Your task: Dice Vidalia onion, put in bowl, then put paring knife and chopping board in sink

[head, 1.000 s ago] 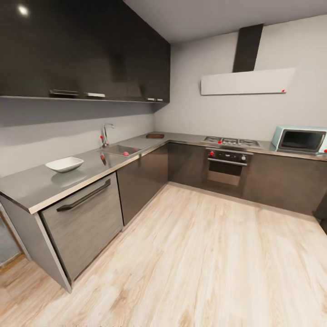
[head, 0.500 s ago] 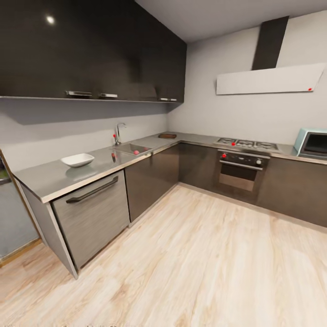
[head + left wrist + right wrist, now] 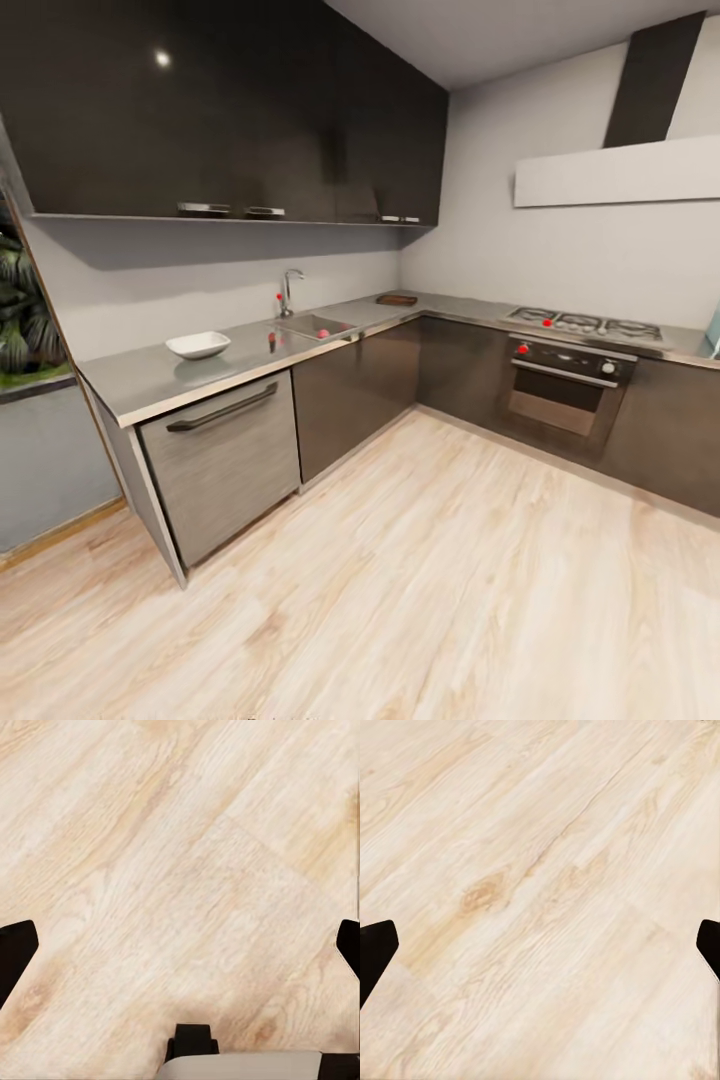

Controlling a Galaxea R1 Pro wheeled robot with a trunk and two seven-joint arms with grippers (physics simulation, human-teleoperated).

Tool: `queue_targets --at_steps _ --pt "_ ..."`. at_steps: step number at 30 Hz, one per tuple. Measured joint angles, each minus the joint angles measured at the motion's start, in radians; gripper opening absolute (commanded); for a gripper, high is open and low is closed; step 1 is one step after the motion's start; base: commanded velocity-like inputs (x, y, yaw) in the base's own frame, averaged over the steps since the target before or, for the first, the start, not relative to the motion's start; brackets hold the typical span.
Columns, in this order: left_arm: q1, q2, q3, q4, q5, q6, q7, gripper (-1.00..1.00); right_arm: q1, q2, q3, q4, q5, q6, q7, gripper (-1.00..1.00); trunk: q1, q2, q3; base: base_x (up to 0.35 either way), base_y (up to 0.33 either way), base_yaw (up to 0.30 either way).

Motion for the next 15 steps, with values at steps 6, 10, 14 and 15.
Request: queue_targets --at_steps 6,10,14,15 --pt "0.000 0.001 0.001 0.001 0.000 0.000 0.000 1.00 0.000 -0.001 0.001 0.026 0.001 0.004 0.001 1.00 0.000 0.000 0.000 0.000 -0.319 0.211" --pt "0.000 0.001 0.001 0.005 0.000 0.000 0.000 1.00 0.000 -0.001 0.002 0.113 0.001 0.005 0.001 1.00 0.000 0.000 0.000 0.000 -0.319 0.054" --pt "0.000 0.001 0.001 0.008 0.000 0.000 0.000 1.00 0.000 -0.001 0.003 0.196 0.001 0.006 0.001 1.00 0.000 0.000 0.000 0.000 -0.319 0.014" --pt "0.000 0.001 0.001 0.008 0.000 0.000 0.000 1.00 0.000 -0.002 0.003 0.221 0.001 0.006 0.001 1.00 0.000 0.000 0.000 0.000 -0.319 0.005"
